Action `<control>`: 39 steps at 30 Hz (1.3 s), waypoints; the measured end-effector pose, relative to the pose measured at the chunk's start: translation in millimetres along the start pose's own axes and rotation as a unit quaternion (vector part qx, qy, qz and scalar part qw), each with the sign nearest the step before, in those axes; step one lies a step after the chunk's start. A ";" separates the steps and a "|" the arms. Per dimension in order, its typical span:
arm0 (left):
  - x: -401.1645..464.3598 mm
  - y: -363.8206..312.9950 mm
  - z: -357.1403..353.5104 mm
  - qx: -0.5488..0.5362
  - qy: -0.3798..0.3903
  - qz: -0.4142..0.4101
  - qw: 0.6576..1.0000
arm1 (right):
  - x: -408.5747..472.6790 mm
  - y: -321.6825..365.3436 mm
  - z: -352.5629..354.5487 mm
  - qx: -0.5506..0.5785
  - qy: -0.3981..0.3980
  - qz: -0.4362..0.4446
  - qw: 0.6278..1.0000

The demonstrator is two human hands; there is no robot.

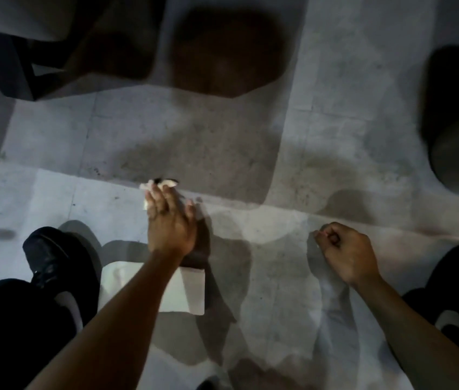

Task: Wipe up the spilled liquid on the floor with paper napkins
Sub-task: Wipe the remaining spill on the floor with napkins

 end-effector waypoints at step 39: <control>-81.1 -207.8 -75.7 0.043 0.007 -0.418 0.907 | -3.5 -21.1 45.2 0.181 -0.179 -0.063 0.965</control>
Point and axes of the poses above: each hand's wrist, its own x-axis towards the middle knuckle, its own z-axis out of the back of the hand, y = z × x, the point moved 8 cm from there along x, towards the middle knuckle, and after that the axes turned 1 degree about -x, right-handed, at the moved point
